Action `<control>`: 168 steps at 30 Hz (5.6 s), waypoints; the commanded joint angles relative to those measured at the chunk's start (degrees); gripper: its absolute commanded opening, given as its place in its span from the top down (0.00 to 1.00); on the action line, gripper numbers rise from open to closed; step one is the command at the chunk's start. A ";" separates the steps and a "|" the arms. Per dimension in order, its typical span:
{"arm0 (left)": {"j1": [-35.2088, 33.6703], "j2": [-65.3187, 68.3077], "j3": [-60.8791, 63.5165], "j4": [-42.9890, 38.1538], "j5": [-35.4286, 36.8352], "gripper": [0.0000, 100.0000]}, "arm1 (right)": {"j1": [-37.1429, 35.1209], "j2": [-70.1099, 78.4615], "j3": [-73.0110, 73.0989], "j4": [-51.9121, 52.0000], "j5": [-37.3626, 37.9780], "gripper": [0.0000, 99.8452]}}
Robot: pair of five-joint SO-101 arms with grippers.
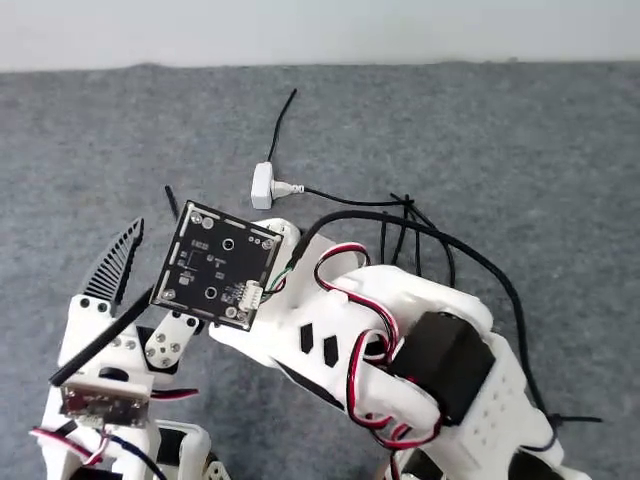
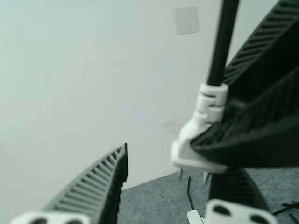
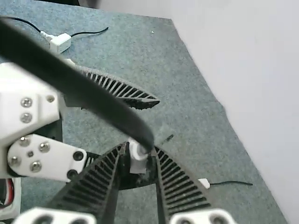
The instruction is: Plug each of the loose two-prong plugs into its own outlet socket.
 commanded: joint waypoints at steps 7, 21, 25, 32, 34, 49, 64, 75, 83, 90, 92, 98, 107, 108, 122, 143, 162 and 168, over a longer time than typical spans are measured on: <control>-4.48 -0.97 -1.10 -1.85 -0.62 0.73 | -0.57 -1.45 -3.25 3.65 -0.79 0.99; -5.01 -0.97 1.80 3.16 -0.35 0.73 | -0.57 -1.27 -3.25 3.21 -0.88 0.99; -5.19 -0.88 9.19 5.80 -0.70 0.73 | -0.57 -0.04 -2.99 2.51 -0.97 0.99; -22.95 -0.70 17.01 2.90 -3.34 0.72 | -0.57 8.66 -3.08 1.80 -1.93 0.99; -29.63 -0.70 17.45 2.55 -3.34 0.72 | -0.40 12.00 -3.08 1.54 -0.62 0.99; -48.44 -0.79 10.68 16.62 -5.89 0.72 | 3.82 33.63 -5.54 -7.60 5.10 0.99; -56.44 7.74 -17.89 13.63 -3.43 0.72 | 3.91 37.41 -10.55 -7.87 0.88 0.99; -56.44 38.68 -41.01 22.59 -3.34 0.72 | 4.00 38.02 -10.02 -6.73 5.19 0.99; -56.44 30.86 -41.10 22.95 -3.52 0.72 | 5.05 48.04 -10.02 -6.55 14.15 0.99; -56.44 26.99 -41.10 24.44 -3.69 0.72 | -0.13 50.95 -10.02 -2.51 21.54 0.99; -56.44 26.90 -41.19 24.44 -3.69 0.72 | -1.80 51.21 -10.02 -0.48 24.09 0.99; -56.44 26.64 -41.01 24.44 -3.78 0.72 | -2.77 51.30 -10.02 -0.75 24.79 0.99; -56.44 26.64 -40.92 24.53 -3.43 0.72 | -0.66 51.56 -10.02 -2.07 24.79 0.99; -56.44 26.64 -40.84 24.88 -3.43 0.72 | -0.22 51.91 -10.02 -2.07 24.70 0.99; -50.37 26.46 -27.03 14.86 -0.18 0.72 | -1.01 54.37 -12.04 -2.86 24.09 0.99; -51.78 11.87 -12.44 14.07 -1.32 0.72 | -1.19 65.19 -22.95 -0.40 23.91 0.99; -51.78 5.71 -9.19 14.07 -1.05 0.72 | -0.22 80.22 -50.73 18.07 26.90 0.99; -51.78 5.71 -9.19 14.07 -1.05 0.72 | 0.04 81.36 -53.89 20.70 28.84 0.99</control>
